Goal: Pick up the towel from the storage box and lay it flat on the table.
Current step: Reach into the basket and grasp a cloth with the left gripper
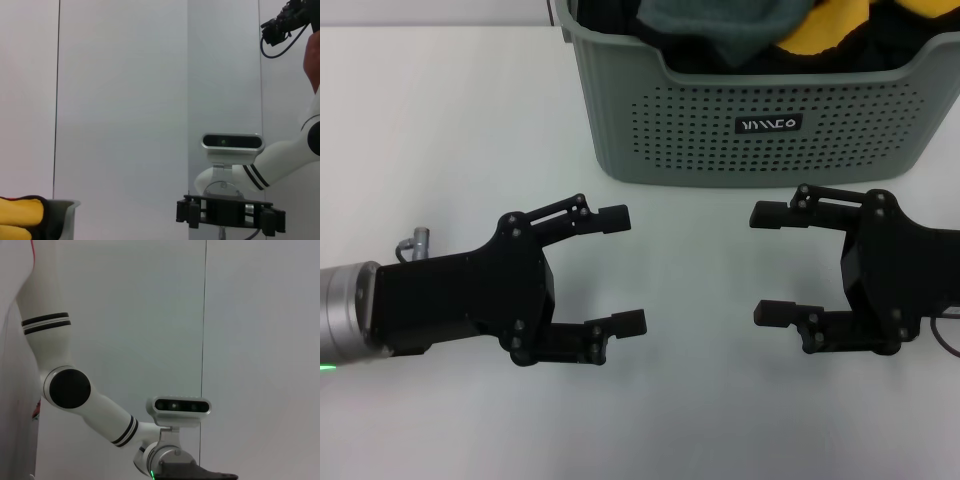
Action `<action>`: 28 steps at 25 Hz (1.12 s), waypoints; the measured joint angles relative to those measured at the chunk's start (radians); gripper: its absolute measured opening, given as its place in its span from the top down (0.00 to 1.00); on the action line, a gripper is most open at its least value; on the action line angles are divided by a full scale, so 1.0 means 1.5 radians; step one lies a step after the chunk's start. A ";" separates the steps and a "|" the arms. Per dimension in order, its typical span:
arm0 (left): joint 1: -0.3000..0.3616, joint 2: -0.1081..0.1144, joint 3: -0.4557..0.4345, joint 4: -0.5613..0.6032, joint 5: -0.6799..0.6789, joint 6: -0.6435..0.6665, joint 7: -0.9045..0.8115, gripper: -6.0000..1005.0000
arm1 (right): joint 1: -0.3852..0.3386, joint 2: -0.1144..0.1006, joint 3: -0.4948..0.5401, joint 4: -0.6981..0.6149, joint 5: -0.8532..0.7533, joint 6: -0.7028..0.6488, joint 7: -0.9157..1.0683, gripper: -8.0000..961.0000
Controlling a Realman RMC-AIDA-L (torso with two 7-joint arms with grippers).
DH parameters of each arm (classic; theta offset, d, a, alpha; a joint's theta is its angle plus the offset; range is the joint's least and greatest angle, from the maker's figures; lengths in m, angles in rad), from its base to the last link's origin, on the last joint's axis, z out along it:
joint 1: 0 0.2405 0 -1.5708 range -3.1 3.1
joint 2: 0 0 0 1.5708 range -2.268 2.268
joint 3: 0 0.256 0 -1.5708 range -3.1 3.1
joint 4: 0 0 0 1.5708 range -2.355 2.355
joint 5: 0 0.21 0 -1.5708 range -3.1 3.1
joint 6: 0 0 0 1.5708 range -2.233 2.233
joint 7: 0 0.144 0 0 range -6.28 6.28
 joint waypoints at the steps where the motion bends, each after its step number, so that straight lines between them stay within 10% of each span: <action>1: 0.000 0.000 -0.001 0.000 -0.001 0.000 0.000 0.11 | 0.000 0.000 0.000 0.000 0.000 0.000 0.000 0.24; 12: 0.000 -0.001 -0.002 0.001 -0.016 -0.001 -0.001 0.11 | 0.000 -0.002 0.000 0.000 0.000 0.004 -0.002 0.25; 18: 0.008 -0.003 -0.021 0.005 -0.179 0.001 -0.032 0.11 | 0.000 0.000 0.000 0.001 -0.012 0.033 0.000 0.25; 28: -0.081 -0.003 0.015 0.116 -0.237 -0.168 -0.310 0.13 | 0.015 0.005 -0.014 0.047 -0.027 0.078 -0.003 0.25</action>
